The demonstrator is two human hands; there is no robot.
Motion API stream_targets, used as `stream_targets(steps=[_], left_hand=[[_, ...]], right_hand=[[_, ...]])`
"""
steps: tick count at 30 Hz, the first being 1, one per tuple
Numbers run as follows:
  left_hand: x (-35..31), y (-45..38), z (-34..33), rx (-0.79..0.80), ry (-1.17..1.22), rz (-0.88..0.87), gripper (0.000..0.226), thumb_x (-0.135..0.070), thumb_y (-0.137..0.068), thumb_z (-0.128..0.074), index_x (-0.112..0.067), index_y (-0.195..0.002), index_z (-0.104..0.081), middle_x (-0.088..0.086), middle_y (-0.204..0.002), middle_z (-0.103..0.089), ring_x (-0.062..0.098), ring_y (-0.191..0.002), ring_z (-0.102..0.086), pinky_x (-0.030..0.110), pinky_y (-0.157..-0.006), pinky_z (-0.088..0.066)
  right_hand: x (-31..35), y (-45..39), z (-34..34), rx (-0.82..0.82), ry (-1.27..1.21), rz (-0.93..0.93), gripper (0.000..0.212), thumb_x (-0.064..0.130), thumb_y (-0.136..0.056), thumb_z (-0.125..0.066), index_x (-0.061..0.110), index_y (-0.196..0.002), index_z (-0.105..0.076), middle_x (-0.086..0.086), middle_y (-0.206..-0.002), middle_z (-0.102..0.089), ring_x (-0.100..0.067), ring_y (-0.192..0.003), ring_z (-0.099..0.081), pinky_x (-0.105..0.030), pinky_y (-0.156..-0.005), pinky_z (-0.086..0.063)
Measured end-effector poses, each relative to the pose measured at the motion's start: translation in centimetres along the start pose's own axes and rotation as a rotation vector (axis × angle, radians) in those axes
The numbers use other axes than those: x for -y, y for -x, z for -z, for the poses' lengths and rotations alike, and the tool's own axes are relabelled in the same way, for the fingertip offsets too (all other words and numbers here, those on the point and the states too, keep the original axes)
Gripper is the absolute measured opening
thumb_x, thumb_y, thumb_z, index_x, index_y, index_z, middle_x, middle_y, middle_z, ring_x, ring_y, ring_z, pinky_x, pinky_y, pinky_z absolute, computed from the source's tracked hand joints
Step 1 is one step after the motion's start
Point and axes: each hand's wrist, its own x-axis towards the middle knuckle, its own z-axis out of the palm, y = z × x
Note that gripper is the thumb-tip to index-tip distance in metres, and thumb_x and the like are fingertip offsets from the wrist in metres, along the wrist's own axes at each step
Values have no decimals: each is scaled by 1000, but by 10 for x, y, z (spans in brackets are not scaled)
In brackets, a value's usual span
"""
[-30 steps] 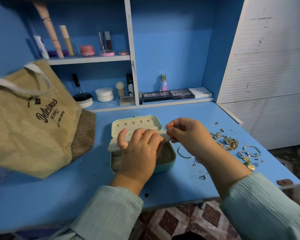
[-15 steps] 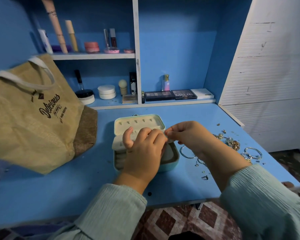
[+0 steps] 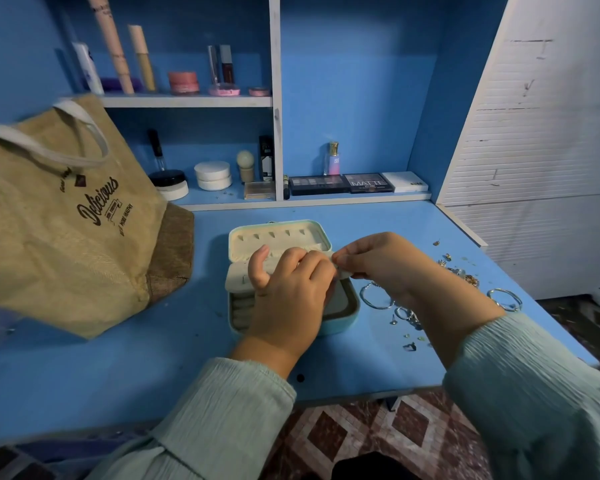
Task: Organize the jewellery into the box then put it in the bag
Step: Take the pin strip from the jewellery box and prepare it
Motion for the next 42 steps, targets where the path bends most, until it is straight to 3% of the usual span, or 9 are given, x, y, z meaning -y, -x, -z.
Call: stream_targets(steps=[7,17,26,29,31,34,38,42], left_hand=[[0,0,1,-10,10,1,18,-9,-71,-74,-21,-76,-62,-9,-81,-64,13,-90,-45,41,-100,-7],[5,-1,4,3,55,-33,20,-13,-71,-79,-22,-75,-62,-10,-81,-65,12,-90,-46,41,-100,-8],[7,2,6,-2,59,-50,16,-17,-75,-77,-23,-73,-62,-12,-81,-65,11,-90,-47,41,-101,-9],[7,3,5,-5,41,-50,14,-20,-77,-75,-23,-72,-62,-12,-80,-64,12,-90,-47,41,-101,-8],[7,4,5,-1,30,-57,14,-21,-77,-73,-23,-72,-61,-12,-79,-64,12,-90,-47,41,-101,-8],[7,4,5,-1,20,-41,14,-21,-78,-74,-24,-71,-62,-13,-78,-63,10,-89,-47,42,-101,-8],[6,3,5,-36,33,-25,13,-23,-81,-70,-24,-71,-61,-13,-77,-62,10,-88,-47,42,-101,-9],[7,3,5,-39,16,-30,15,-26,-85,-63,-24,-70,-62,-13,-76,-62,10,-87,-47,42,-100,-11]], right_hand=[[3,0,-3,-45,-4,-50,7,10,-81,-69,4,-82,-71,-15,-90,-72,-27,-93,-67,-39,-92,-52],[7,11,-3,-31,-73,-72,4,0,-80,-67,-2,-83,-69,-20,-94,-70,-27,-93,-67,-29,-86,-54],[3,12,-2,-13,94,-38,8,8,-78,-70,9,-71,-73,-15,-89,-72,-27,-93,-68,-38,-91,-52],[5,11,-1,4,268,-1,9,19,-78,-71,11,-79,-75,-13,-84,-70,-21,-73,-60,-27,-77,-50],[9,12,-1,11,380,32,14,23,-81,-68,11,-84,-74,-12,-79,-65,-17,-69,-50,-27,-67,-43],[15,13,1,45,480,92,12,20,-85,-63,12,-83,-73,-13,-81,-66,-15,-72,-50,-26,-67,-43],[19,12,7,94,541,167,14,9,-88,-54,17,-89,-65,3,-78,-63,-12,-74,-57,-25,-72,-48],[25,10,8,170,742,242,10,14,-90,-54,22,-87,-61,12,-71,-54,-1,-60,-46,-13,-53,-36]])
